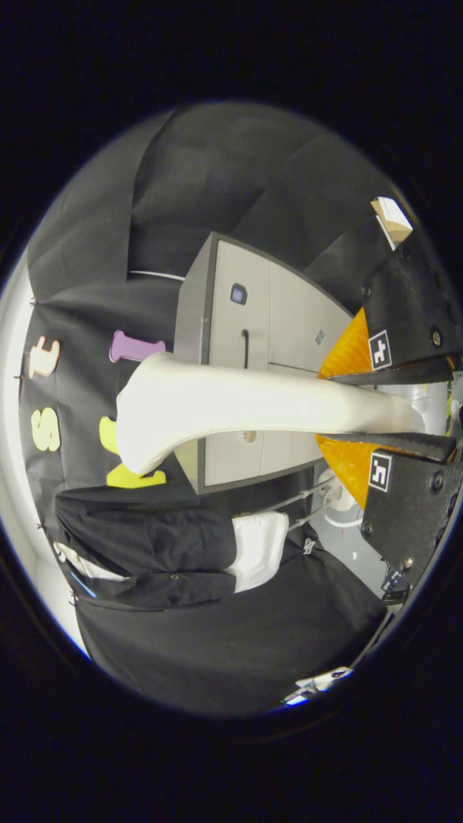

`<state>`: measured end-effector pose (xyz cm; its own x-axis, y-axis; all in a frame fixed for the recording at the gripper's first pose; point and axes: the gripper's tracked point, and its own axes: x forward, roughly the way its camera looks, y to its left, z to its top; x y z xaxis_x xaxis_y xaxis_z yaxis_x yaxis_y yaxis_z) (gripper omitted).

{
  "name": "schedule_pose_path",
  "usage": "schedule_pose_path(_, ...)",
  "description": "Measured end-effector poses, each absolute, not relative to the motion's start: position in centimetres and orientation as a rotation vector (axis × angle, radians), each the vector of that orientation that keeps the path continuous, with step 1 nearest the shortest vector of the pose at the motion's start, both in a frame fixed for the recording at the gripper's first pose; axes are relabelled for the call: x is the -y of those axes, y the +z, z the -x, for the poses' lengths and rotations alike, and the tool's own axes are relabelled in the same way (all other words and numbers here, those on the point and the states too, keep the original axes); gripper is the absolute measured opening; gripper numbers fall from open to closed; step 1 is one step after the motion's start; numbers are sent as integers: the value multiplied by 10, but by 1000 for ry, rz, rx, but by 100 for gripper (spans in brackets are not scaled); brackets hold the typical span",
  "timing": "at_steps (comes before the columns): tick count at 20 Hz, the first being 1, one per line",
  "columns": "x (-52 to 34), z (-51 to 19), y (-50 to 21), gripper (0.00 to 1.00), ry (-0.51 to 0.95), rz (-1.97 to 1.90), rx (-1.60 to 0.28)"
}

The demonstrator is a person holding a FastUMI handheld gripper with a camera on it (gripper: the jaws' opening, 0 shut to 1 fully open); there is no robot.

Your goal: Iron the clothes twice with a garment steamer, once on the left side and once on the right side.

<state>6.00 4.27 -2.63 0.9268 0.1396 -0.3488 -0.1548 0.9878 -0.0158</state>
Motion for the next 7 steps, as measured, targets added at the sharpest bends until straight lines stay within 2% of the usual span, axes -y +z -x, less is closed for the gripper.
schedule_pose_path(7,-11,-37,-27,33,142,-17,-342)
